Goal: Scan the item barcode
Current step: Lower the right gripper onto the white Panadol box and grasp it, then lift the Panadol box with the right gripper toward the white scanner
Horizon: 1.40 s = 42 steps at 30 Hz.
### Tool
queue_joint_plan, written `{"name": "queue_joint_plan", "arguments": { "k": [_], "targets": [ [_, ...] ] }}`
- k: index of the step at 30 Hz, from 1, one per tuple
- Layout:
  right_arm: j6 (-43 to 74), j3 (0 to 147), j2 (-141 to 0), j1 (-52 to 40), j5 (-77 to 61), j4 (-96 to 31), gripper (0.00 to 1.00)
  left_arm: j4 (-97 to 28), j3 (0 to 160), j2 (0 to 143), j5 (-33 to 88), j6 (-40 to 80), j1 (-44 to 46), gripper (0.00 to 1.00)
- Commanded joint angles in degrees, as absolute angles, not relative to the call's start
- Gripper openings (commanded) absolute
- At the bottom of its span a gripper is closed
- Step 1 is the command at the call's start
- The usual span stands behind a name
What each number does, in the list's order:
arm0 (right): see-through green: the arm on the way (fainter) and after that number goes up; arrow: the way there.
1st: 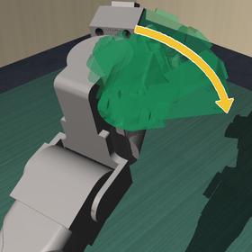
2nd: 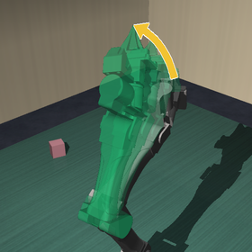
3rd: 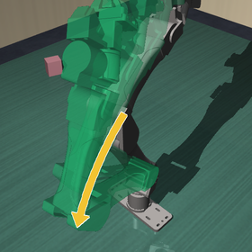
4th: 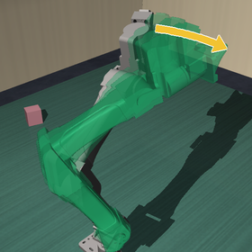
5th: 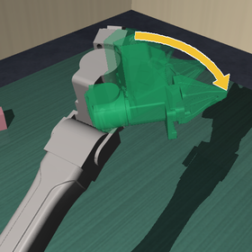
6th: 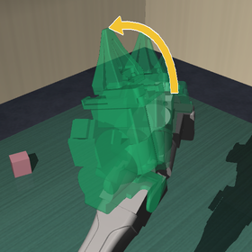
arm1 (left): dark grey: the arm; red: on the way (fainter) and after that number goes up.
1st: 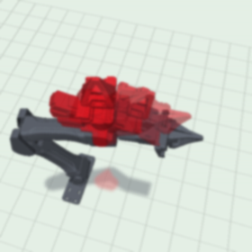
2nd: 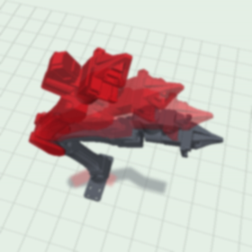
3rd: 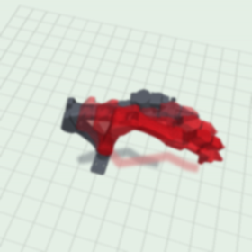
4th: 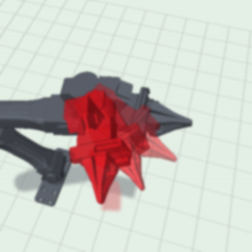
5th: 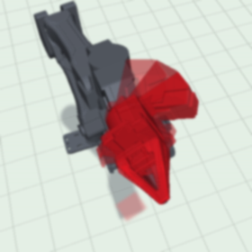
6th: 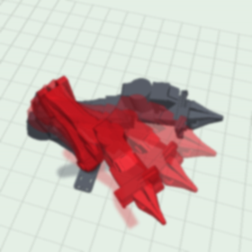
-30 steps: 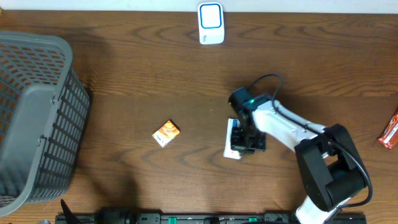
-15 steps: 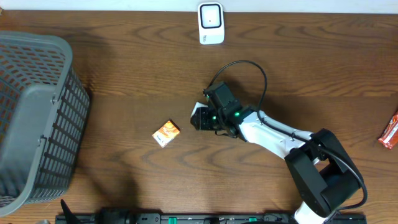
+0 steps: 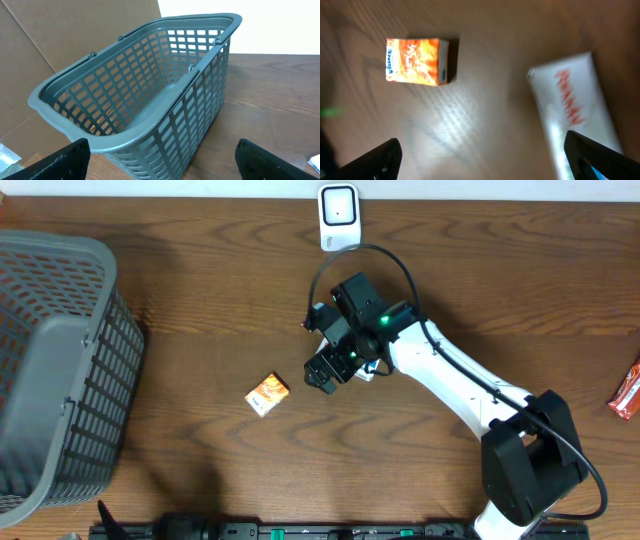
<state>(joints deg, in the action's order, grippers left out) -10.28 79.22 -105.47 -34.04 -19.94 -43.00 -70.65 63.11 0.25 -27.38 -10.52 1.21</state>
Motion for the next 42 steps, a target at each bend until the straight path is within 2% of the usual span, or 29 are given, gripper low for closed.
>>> {"name": "queue_joint_plan", "arguments": {
  "k": [1, 23, 26, 30, 32, 37, 39, 42],
  "targets": [
    [-21.7, 80.2, -105.9, -33.7, -11.4, -43.6, 0.99, -70.7, 63.2, 0.2, -27.7, -10.4, 0.9, 0.93],
    [-23.8, 80.2, -116.4, -31.5, -9.1, -38.5, 0.98, -70.7, 63.2, 0.2, -27.7, -10.4, 0.9, 0.93],
    [-23.8, 80.2, -117.4, -30.8, -9.1, -38.5, 0.93, -70.7, 63.2, 0.2, -27.7, -10.4, 0.9, 0.93],
    [-23.4, 80.2, -117.9, -30.0, -9.1, -38.5, 0.69, -70.7, 63.2, 0.2, -27.7, -10.4, 0.9, 0.93],
    [-23.2, 80.2, -117.9, -29.9, -9.1, -38.5, 0.69, -70.7, 63.2, 0.2, -27.7, -10.4, 0.9, 0.93],
    [-23.2, 80.2, -118.6, -30.0, -9.0, -37.4, 0.83, -70.7, 63.2, 0.2, -27.7, -10.4, 0.9, 0.93],
    [-23.2, 80.2, -119.3, -30.0, -8.8, -36.6, 0.83, -70.7, 63.2, 0.2, -27.7, -10.4, 1.0, 0.93],
    [-23.2, 80.2, -120.7, -30.0, -7.5, -35.9, 0.75, -70.7, 63.2, 0.2, -27.7, -10.4, 0.9, 0.93]
  ]
}}
